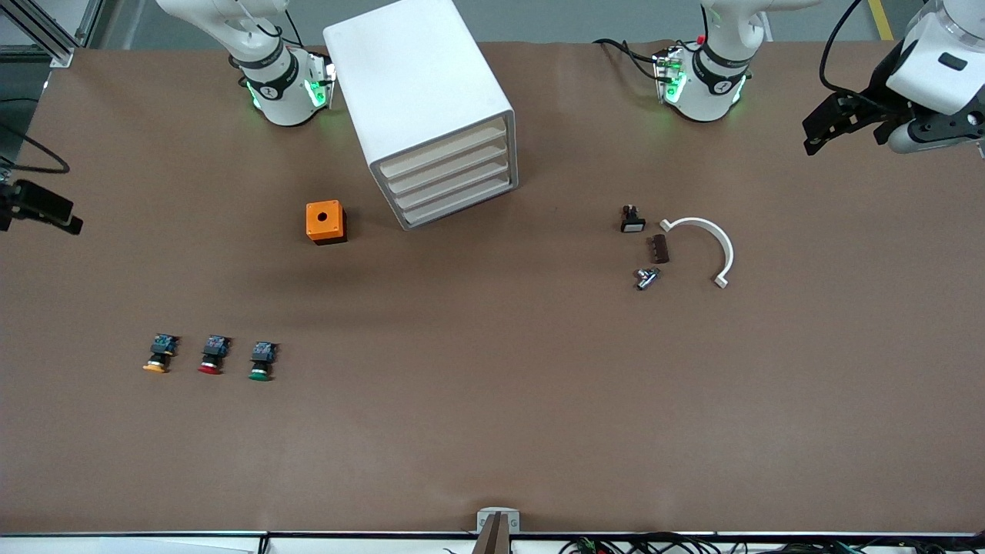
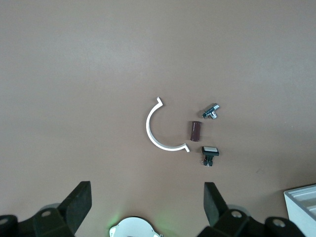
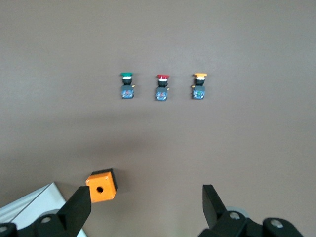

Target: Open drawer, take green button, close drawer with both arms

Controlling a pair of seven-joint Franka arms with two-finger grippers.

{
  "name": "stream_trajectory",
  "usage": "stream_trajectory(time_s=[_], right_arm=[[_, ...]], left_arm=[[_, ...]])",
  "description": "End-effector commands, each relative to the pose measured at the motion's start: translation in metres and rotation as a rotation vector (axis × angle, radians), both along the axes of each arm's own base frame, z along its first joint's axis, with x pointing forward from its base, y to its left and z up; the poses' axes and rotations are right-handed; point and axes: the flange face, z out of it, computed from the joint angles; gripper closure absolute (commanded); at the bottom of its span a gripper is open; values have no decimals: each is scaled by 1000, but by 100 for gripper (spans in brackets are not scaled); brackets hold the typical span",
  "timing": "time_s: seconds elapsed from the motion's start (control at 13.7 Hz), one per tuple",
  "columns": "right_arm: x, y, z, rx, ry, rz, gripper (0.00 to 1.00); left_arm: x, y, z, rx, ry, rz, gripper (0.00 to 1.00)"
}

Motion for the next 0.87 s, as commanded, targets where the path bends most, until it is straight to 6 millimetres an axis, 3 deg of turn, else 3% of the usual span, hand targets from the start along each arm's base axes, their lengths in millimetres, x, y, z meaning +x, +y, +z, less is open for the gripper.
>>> stream_trajectory(time_s=[0.0, 0.44, 0.66, 0.8], right_arm=[[-17, 3, 1, 27, 27, -8, 0], [-49, -6, -9, 40, 38, -21, 0], [-71, 2, -13, 39, -1, -1, 0], [-74, 2, -12, 37, -10, 2, 0]], left_arm=[[-14, 1, -1, 11, -31, -10, 0], [-6, 4, 9, 5, -44, -13, 0], [11, 5, 15, -8, -58, -24, 0], [26, 5, 19, -16, -60, -47, 0]])
